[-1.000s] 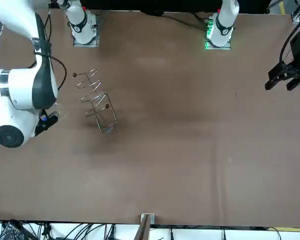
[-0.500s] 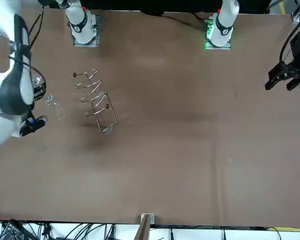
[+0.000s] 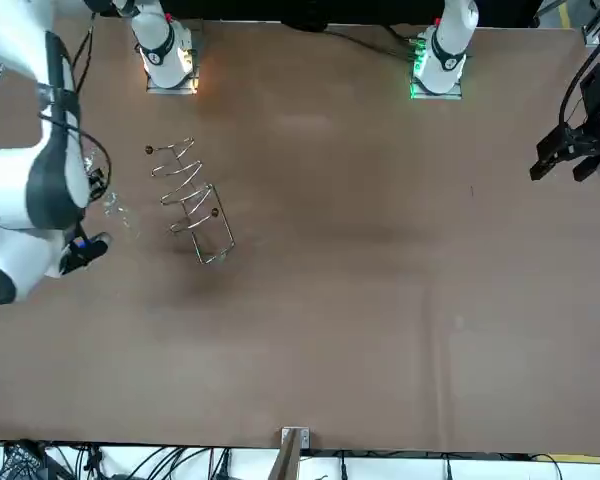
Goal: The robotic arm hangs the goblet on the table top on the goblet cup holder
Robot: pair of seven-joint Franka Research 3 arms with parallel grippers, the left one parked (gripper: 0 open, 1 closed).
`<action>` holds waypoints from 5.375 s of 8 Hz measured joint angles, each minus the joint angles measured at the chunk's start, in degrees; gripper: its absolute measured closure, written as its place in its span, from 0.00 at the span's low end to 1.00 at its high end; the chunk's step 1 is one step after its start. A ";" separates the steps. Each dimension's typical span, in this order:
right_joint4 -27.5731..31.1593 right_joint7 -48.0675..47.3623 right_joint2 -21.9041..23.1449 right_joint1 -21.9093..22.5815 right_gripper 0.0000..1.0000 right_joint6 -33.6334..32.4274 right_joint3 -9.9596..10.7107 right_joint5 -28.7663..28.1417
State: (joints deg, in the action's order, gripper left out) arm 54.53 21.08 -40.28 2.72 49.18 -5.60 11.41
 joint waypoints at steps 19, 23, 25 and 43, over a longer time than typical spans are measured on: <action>-1.14 1.14 -1.47 13.38 0.88 11.57 -0.43 11.12; -1.12 -1.41 -3.53 15.29 0.88 11.61 -0.43 11.13; -1.19 -1.42 -3.53 15.71 0.88 11.60 -0.44 11.13; -2.84 -2.84 -3.40 19.07 0.88 10.77 -0.46 11.11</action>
State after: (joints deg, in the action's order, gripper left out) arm 51.68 18.24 -43.67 21.79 59.95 -6.07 22.52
